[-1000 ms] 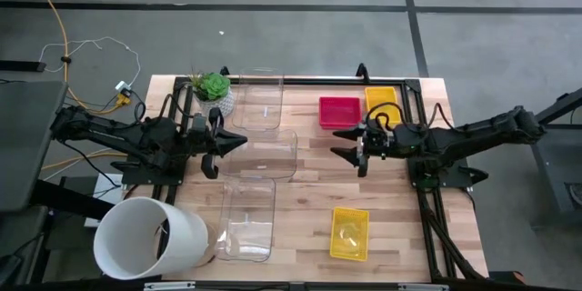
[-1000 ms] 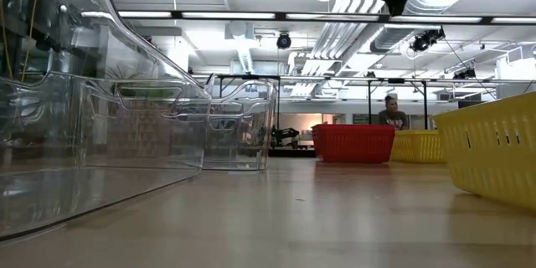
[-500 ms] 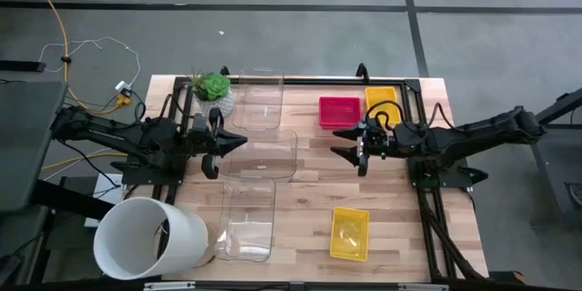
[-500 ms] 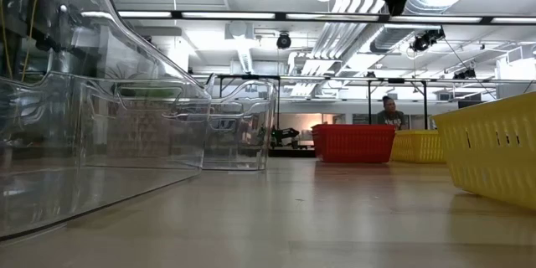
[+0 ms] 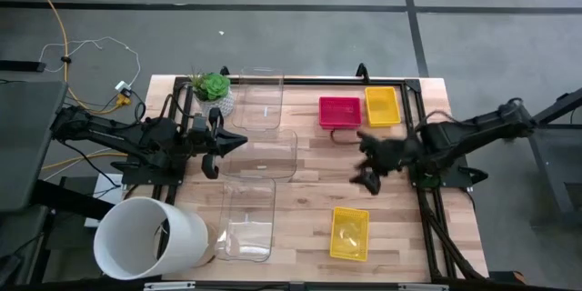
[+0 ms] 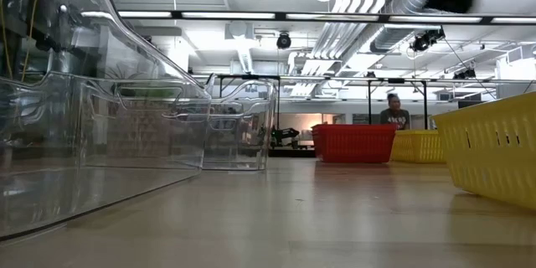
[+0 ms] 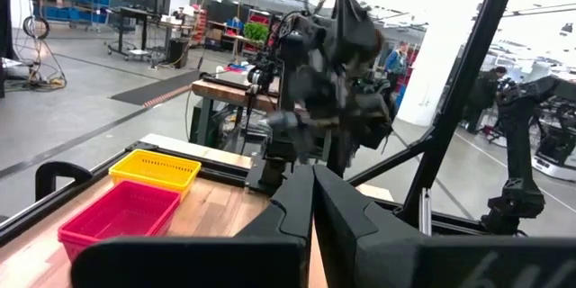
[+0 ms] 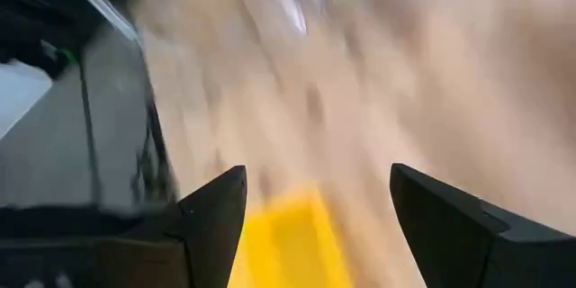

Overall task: Stack baskets by color
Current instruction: Stack the bottom yellow bin on top of the yellow bin

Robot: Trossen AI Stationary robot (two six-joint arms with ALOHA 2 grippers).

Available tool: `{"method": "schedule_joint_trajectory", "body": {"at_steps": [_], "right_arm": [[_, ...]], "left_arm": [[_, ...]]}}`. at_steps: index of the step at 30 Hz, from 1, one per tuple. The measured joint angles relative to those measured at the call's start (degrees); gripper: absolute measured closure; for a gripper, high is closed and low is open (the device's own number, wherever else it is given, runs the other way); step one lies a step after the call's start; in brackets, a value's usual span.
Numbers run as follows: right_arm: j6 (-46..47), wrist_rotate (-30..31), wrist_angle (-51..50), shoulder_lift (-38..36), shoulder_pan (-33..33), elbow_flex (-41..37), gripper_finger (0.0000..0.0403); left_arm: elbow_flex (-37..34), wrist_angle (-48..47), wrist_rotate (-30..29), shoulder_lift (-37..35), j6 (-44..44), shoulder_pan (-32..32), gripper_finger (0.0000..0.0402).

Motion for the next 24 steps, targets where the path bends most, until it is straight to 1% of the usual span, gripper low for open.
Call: {"method": "schedule_joint_trajectory", "body": {"at_steps": [2,5,8,10,12,16,19,24], "right_arm": [[11.9,-4.0,-5.4,1.7,3.4,-0.2,0.0142],[27.7,-8.0,-7.1,4.7,9.3,-1.8,0.0142],[40.5,-8.0,-5.5,8.8,14.6,-3.0,0.0142],[46.6,-7.8,-4.6,12.2,16.9,-3.0,0.0142],[51.0,-7.8,-2.9,15.8,18.3,-3.1,0.0142],[56.7,-7.9,2.4,22.4,19.2,-3.1,0.0142],[58.2,-8.4,6.4,26.6,19.1,-3.1,0.0142],[59.9,-10.5,6.4,32.8,19.1,-3.1,0.0142]], "left_arm": [[0.0,-0.2,-0.4,0.0,0.0,0.0,0.0401],[0.0,-0.8,-1.5,0.0,0.0,0.0,0.0401],[0.0,-1.7,-1.7,0.0,0.0,0.0,0.0401],[0.0,-1.7,-1.7,0.0,0.0,0.0,0.0401],[0.0,-1.7,-1.7,0.0,0.0,0.0,0.0401],[0.0,-1.7,-1.6,0.0,0.0,0.0,0.0401],[0.0,-1.7,-1.6,0.0,0.0,0.0,0.0401],[0.0,-1.7,-1.6,0.0,0.0,0.0,0.0401]]}}
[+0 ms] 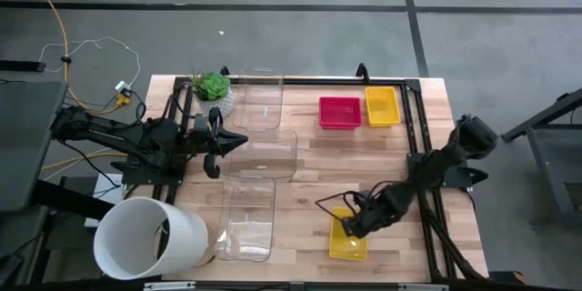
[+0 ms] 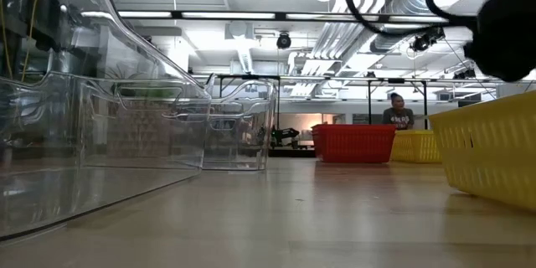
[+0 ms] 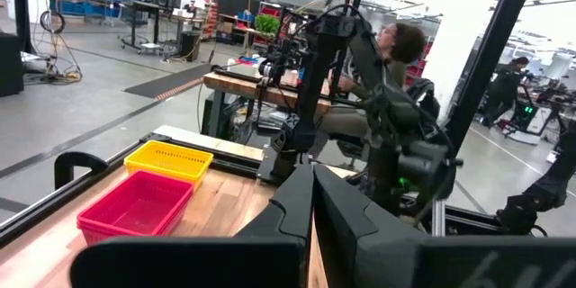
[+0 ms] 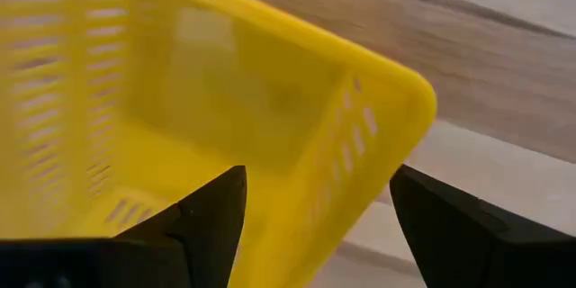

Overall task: Stack baskets by color
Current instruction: Stack the bottom yellow bin on top of the yellow bin

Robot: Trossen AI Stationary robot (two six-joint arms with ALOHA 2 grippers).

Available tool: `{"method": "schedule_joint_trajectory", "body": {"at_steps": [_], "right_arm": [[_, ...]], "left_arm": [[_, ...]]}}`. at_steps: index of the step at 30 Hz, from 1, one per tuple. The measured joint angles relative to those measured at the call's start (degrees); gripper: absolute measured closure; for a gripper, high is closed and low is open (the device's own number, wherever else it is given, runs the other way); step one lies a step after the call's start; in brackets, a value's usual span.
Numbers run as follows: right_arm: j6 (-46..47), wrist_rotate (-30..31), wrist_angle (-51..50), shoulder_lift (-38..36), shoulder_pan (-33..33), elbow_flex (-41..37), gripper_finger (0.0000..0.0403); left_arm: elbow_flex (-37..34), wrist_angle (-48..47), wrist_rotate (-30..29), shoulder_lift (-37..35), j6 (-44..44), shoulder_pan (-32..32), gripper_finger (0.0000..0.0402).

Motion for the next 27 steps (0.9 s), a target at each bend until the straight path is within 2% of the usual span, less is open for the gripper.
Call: {"method": "schedule_joint_trajectory", "body": {"at_steps": [5,9,13,17,18,23,27], "right_arm": [[0.9,0.0,0.7,2.4,0.0,0.0,0.0144],[0.9,1.0,0.3,2.5,0.0,0.0,0.0175],[-1.2,-0.5,-0.5,2.5,0.0,0.0,0.0249],[-4.1,-0.3,-1.3,1.2,0.0,0.0,0.0364],[-5.1,0.3,-1.4,0.4,0.0,0.0,0.0383],[-10.7,3.6,-4.2,-6.3,-0.7,0.0,0.0393],[-20.3,7.9,-7.2,-14.2,-2.7,0.0,0.0399]], "left_arm": [[0.0,0.0,0.0,0.0,0.0,0.0,0.0401],[0.0,0.0,0.0,0.0,0.0,0.0,0.0401],[0.0,0.0,0.0,0.0,0.0,0.0,0.0401],[0.0,0.1,0.0,0.0,1.0,0.0,0.0400],[0.0,0.1,0.0,0.0,1.3,0.0,0.0400],[0.0,0.1,0.0,0.0,1.5,0.0,0.0400],[0.0,0.1,0.0,0.0,1.5,0.0,0.0400]]}}
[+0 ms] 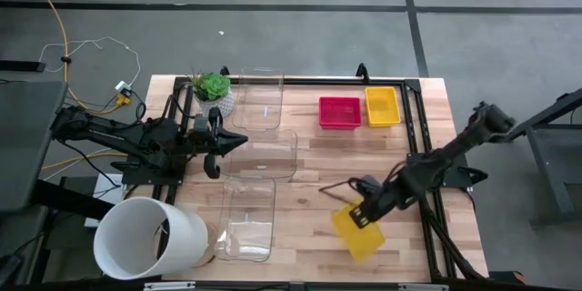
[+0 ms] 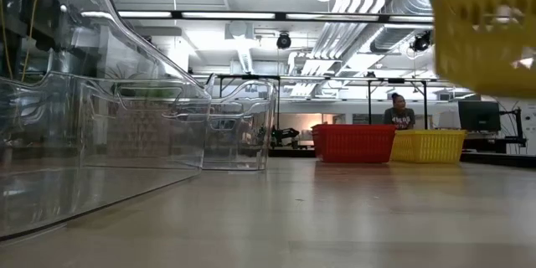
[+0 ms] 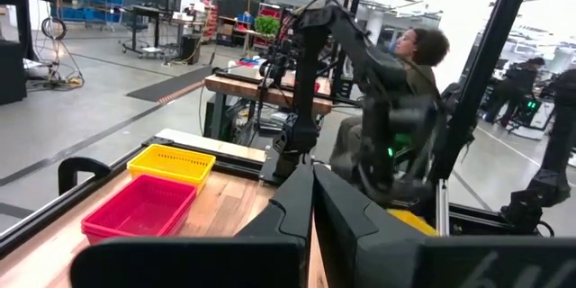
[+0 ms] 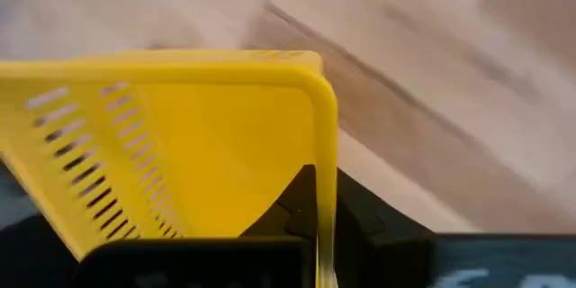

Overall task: Stack baskets by color
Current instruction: Stack the bottom yellow bin on top of the yellow bin

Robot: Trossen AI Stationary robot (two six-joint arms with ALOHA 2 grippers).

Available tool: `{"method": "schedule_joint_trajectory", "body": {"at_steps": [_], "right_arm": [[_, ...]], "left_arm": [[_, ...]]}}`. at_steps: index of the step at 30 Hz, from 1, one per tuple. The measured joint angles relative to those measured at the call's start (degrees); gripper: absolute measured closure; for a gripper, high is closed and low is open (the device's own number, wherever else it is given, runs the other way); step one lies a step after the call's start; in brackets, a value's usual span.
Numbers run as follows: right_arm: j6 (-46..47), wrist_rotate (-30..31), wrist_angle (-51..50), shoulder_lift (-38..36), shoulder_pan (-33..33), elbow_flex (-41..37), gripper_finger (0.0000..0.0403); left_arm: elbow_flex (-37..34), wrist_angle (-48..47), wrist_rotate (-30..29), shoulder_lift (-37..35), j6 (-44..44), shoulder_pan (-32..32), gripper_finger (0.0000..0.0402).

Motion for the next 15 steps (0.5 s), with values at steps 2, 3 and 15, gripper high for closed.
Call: {"method": "schedule_joint_trajectory", "body": {"at_steps": [2,3,15], "right_arm": [[-6.4,1.6,-0.7,-3.7,-1.8,0.0,0.0401],[-9.9,2.5,-1.0,-5.3,-3.0,0.0,0.0402],[-62.9,3.3,21.2,-10.6,-25.4,0.0,0.0403]], "left_arm": [[0.0,0.0,0.0,0.0,0.0,0.0,0.0401],[0.0,0.0,0.0,0.0,0.0,0.0,0.0401],[0.0,0.1,1.6,0.0,-1.6,0.0,0.0401]]}}
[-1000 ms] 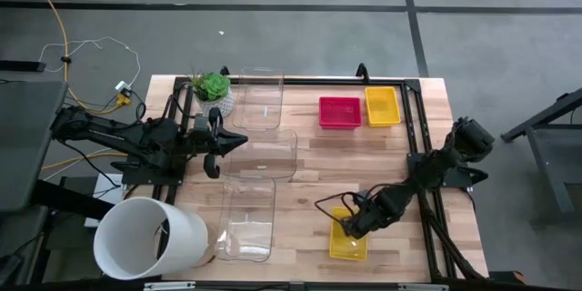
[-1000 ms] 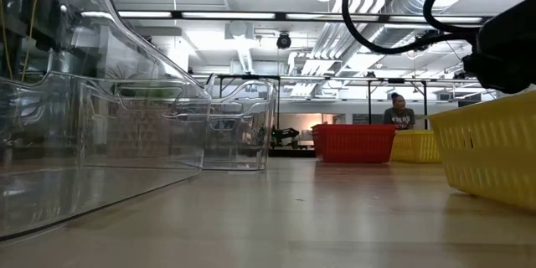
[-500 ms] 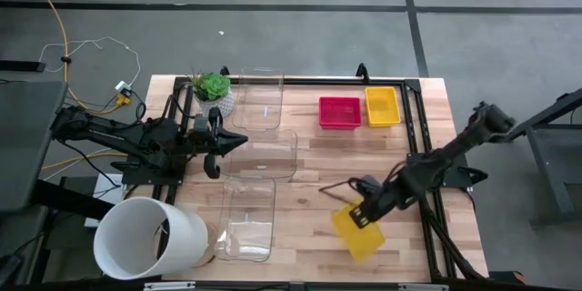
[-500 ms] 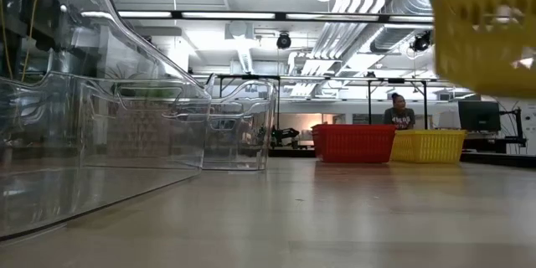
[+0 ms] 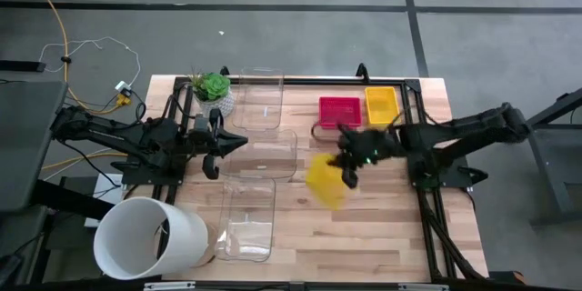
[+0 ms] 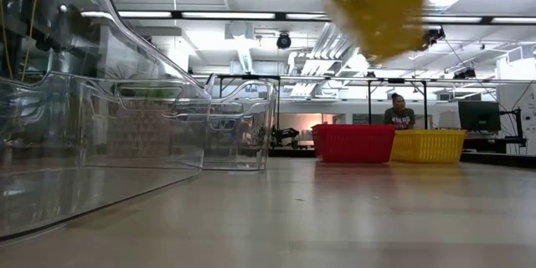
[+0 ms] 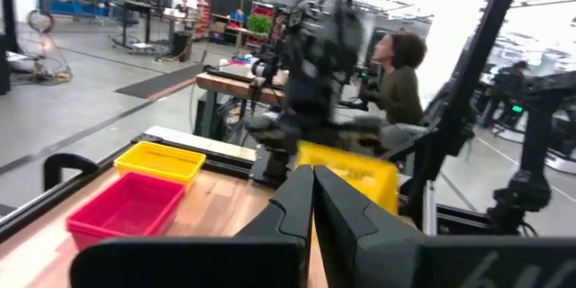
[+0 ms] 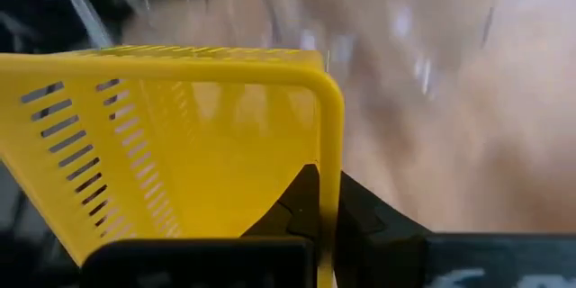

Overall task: Stack baskets by color
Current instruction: Stack the bottom yellow bin on top of the yellow bin

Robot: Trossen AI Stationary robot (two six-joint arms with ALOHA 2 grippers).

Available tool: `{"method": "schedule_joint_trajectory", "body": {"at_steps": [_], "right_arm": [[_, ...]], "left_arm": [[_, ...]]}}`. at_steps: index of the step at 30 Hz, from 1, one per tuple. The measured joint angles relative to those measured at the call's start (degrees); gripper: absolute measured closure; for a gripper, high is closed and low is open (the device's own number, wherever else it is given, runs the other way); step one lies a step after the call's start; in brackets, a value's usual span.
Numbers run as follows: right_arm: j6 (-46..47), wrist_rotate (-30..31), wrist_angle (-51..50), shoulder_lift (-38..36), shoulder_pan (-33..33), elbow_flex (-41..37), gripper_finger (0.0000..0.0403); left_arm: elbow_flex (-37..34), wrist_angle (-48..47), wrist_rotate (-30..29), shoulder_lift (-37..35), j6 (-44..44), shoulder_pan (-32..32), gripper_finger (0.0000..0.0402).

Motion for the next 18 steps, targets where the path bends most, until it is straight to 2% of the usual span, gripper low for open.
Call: {"method": "schedule_joint_trajectory", "body": {"at_steps": [4,9,14,18], "right_arm": [[-8.5,-1.5,8.8,-0.2,-6.6,0.0,0.0403],[-13.3,-4.7,11.7,-0.4,-10.5,-0.6,0.0403],[-10.5,-8.7,26.3,-1.9,-10.8,-9.3,0.0403],[-7.7,-6.5,35.2,-5.2,-10.8,-15.6,0.0403]], "left_arm": [[0.0,0.4,1.5,0.0,0.0,0.0,0.0401],[0.0,1.3,1.6,0.0,0.0,0.0,0.0401],[0.0,5.5,1.8,0.0,-0.1,0.0,0.0401],[0.0,6.2,2.9,0.0,0.1,0.0,0.0401]]}}
